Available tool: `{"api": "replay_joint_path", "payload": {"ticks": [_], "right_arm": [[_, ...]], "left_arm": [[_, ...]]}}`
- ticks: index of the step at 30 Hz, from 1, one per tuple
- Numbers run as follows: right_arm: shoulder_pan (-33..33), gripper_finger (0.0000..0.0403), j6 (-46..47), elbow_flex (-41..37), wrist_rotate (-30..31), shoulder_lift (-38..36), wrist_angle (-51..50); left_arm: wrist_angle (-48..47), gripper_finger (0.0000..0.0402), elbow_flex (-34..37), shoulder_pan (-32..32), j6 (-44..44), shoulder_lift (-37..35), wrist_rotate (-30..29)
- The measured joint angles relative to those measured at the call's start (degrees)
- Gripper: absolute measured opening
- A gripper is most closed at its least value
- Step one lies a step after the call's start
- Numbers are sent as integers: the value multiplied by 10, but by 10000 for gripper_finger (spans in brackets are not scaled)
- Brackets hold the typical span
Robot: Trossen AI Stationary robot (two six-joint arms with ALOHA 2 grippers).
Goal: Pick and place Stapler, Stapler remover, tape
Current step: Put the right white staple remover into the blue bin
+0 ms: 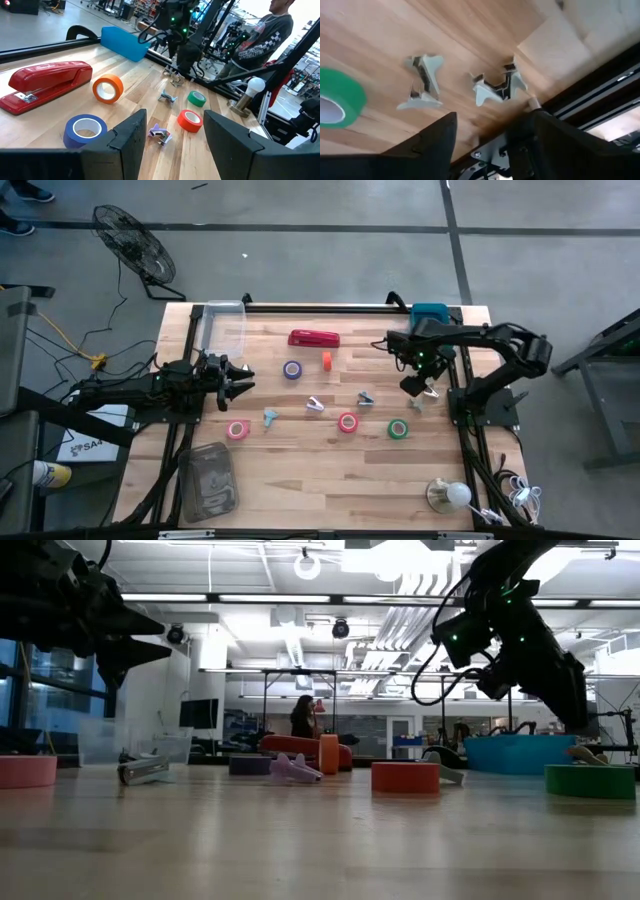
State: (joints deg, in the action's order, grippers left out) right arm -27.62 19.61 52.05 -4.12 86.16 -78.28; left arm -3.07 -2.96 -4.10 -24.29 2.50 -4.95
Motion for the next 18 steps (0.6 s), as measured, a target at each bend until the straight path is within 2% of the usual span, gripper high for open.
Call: {"api": "replay_joint_path", "payload": {"ticks": [3,6,10,18], "right_arm": [[0,294,-6,-11,-26,8,-1],[0,307,-6,-14,-12,23,1],[-2,309,-17,-14,12,39,0],[0,309,-99,-15,35,64,4]], "left_arm": [[0,195,0,0,0,0,0],[0,195,0,0,0,0,0],[0,195,0,0,0,0,0],[0,195,0,0,0,0,0]]}}
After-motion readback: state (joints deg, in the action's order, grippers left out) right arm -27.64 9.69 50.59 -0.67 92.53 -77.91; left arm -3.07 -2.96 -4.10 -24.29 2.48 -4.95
